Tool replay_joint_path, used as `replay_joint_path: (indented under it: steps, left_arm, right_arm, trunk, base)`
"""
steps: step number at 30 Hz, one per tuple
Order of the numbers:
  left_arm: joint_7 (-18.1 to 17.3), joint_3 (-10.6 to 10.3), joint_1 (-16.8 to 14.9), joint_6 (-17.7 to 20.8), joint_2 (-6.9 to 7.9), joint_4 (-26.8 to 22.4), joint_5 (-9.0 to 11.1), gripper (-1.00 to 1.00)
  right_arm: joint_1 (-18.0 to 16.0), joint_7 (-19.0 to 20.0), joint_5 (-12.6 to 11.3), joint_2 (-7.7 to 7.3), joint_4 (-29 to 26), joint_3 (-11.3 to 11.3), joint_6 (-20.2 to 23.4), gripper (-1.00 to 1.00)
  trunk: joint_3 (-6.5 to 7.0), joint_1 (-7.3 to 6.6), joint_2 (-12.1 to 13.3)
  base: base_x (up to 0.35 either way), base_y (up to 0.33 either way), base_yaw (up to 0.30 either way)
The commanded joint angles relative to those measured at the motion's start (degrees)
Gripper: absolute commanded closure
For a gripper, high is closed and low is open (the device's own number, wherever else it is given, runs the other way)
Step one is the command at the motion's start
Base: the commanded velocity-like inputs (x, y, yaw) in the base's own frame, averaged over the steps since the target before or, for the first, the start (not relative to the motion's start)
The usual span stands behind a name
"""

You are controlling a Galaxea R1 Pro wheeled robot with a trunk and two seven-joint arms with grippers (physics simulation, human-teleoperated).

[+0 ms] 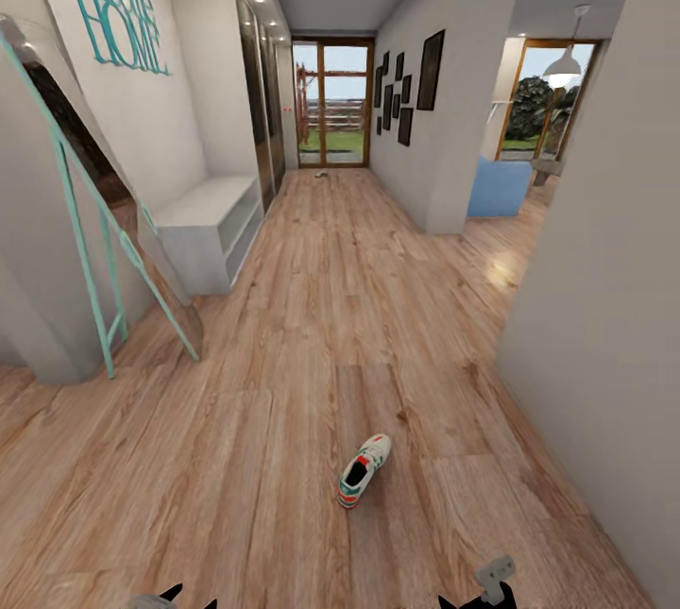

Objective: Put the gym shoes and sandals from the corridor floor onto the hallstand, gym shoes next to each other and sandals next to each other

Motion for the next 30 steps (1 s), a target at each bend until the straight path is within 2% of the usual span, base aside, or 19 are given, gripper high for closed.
replay_joint_path:
  steps: [1,20,30]
  left_arm:
    - [-0.3,0.1,0.0,-0.1,0.00,0.1,0.2,-1.00]
    - [-0.3,0.2,0.0,-0.1,0.00,0.0,0.3,-1.00]
    - [-0.3,0.2,0.0,-0.1,0.00,0.0,0.3,-1.00]
  right_arm:
    - [0.0,0.2,0.5,-0.01,0.0,-0.5,-0.2,-1.00]
    - [0.0,0.2,0.5,-0.01,0.0,-0.5,-0.2,-1.00]
    - [0.0,0.2,0.5,-0.01,0.0,-0.5,-0.1,-1.00]
  trunk:
    - [-0.05,-0.01,0.0]
    - [-0.05,-0.01,0.0]
    - [-0.05,-0.01,0.0]
  base:
    - [0.000,0.000,-0.256]
    - [0.006,0.000,-0.261]
    - [0.195,0.024,-0.263]
